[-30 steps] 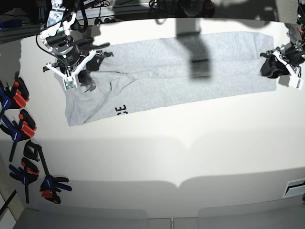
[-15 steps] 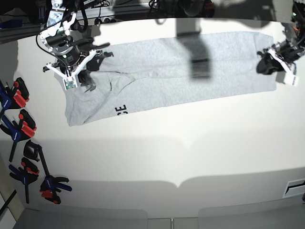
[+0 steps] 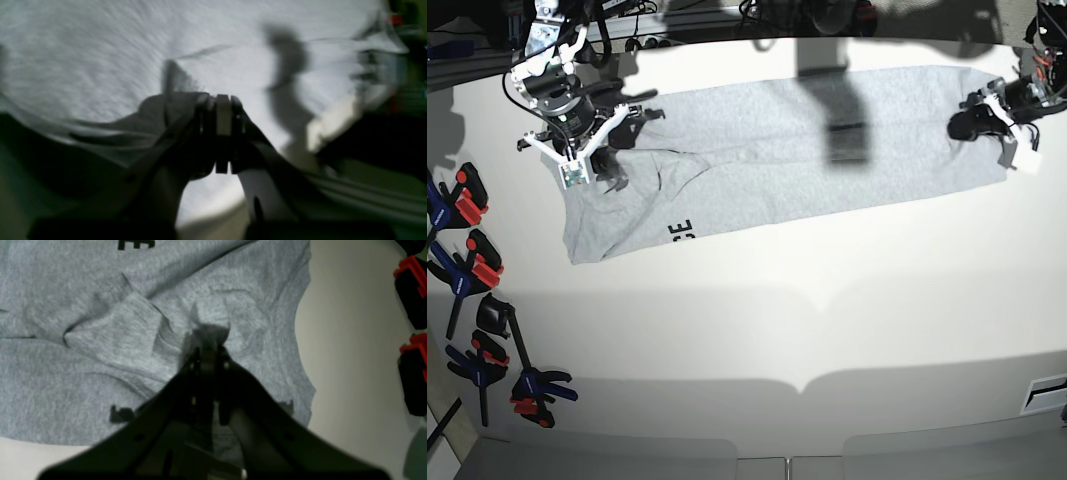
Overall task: Fold the T-shirt properly
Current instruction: 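Grasp the strip's ends with both grippers and pull them apart to straighten, then regrasp the strip's corners with both grippers and tug it taut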
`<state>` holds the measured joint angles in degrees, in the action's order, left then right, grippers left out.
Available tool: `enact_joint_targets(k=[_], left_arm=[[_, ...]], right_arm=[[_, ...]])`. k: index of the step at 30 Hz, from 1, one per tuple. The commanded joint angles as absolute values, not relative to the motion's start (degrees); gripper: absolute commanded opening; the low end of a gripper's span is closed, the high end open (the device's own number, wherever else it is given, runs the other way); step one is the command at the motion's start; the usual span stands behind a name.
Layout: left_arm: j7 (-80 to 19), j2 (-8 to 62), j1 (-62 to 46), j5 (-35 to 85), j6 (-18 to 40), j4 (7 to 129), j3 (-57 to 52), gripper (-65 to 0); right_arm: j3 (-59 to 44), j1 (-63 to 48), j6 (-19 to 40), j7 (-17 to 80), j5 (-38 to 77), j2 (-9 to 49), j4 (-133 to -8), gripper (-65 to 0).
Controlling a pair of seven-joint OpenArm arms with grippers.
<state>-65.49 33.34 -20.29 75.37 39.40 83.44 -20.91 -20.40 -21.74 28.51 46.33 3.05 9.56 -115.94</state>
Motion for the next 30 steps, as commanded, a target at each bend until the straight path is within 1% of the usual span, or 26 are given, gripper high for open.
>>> enact_joint_targets(k=[1, 4, 6, 9, 14, 16, 18, 21, 23, 25, 30], left_arm=[[-68.6, 34.48, -20.03, 79.31, 40.0, 84.42, -21.3, -65.0], [-79.26, 34.48, -20.05, 84.49, 40.0, 84.42, -21.3, -65.0], [-79.99, 34.5, -20.05, 84.31, 40.0, 84.4, -21.3, -65.0], [-75.9, 34.5, -20.03, 81.36, 40.0, 84.4, -21.3, -65.0], [-66.81, 35.55, -20.03, 64.1, 40.0, 84.4, -21.3, -65.0], [-62.26, 37.34, -20.03, 57.56, 40.0, 84.4, -21.3, -65.0], [-58.26, 39.53, -20.03, 54.17, 40.0, 84.4, -21.3, -65.0], [-55.31, 42.63, -20.03, 54.94, 40.0, 84.4, -21.3, -65.0], [-55.4, 43.92, -20.03, 57.71, 40.0, 84.4, -21.3, -65.0], [-55.68, 44.01, -20.03, 59.99, 40.0, 84.4, -21.3, -65.0], [-55.7, 43.7, -21.1, 63.96, 40.0, 84.4, -21.3, -65.0]], right_arm=[[-20.73, -21.45, 27.88, 45.08, 3.4, 10.15, -116.99, -65.0], [-20.73, -21.45, 27.88, 45.06, 3.4, 10.15, -116.99, -65.0], [-20.71, -21.43, 27.88, 45.08, 3.4, 10.15, -116.99, -65.0], [-20.73, -21.45, 27.86, 45.1, 3.4, 10.15, -116.99, -65.0], [-20.73, -21.45, 27.86, 45.58, 3.36, 10.15, -116.99, -65.0], [-20.73, -21.43, 27.86, 45.54, 3.38, 10.17, -116.99, -65.0], [-20.73, -21.43, 27.14, 45.52, 3.36, 10.17, -116.99, -65.0], [-20.73, -21.43, 24.03, 45.5, 2.94, 10.15, -116.99, -65.0], [-20.73, -21.43, 22.96, 45.52, 2.94, 10.15, -116.99, -65.0], [-20.73, -21.45, 22.04, 45.54, 2.94, 10.15, -116.97, -65.0], [-20.73, -21.45, 21.89, 45.56, 2.96, 10.13, -116.97, -65.0]])
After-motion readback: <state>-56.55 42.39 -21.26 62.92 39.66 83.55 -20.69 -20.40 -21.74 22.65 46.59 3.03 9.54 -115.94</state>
